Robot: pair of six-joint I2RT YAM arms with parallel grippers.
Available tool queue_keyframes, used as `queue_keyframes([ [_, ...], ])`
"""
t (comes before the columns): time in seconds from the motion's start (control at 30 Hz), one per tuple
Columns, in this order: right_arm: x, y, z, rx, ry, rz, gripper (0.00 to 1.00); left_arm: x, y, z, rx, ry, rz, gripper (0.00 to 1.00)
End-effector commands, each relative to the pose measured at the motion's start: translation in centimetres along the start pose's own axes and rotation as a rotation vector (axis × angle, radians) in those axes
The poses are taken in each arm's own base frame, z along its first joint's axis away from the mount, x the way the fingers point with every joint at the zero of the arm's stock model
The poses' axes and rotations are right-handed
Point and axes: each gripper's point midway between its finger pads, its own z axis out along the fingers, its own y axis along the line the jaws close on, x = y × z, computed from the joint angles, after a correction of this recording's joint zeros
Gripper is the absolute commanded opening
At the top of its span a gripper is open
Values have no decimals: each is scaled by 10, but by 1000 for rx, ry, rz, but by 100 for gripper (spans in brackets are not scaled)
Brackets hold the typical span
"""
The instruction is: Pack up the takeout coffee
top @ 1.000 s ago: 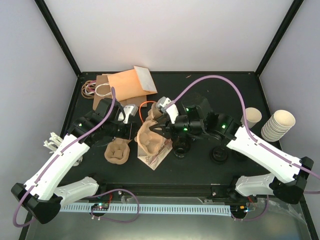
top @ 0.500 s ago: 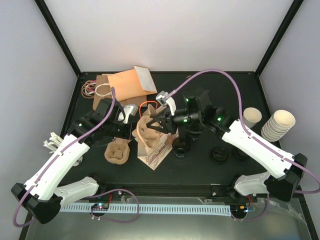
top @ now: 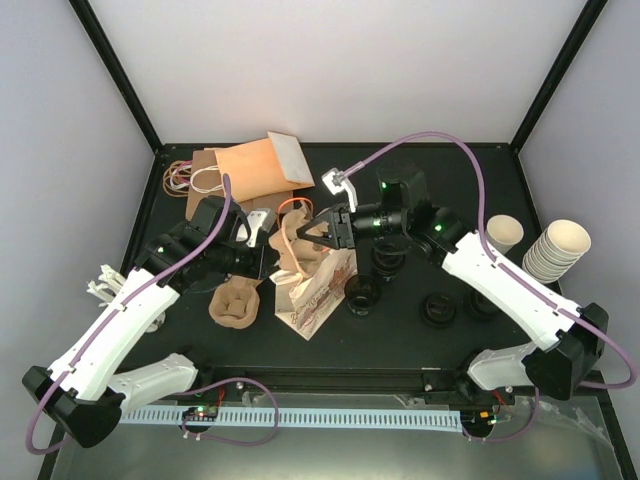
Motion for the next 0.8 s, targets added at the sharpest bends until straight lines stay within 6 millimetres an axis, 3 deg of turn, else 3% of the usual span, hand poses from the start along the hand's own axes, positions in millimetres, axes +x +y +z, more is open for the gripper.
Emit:
queue_keyframes([
  [0.0,5,-1,4,-47,26,27,32,-6,-4,-6,-4,-28,19,2],
  [0.3,24,-11,0,-33,49,54,32,-17,5,-14,-56,-94,-31,2],
  [0.6,28,-45,-12,132,64,95,32,-21,8,-22,-75,-132,-1,2],
  [0.77,33,-65,-14,263,180,68,33,-15,5,-19,-55,-89,48,1],
])
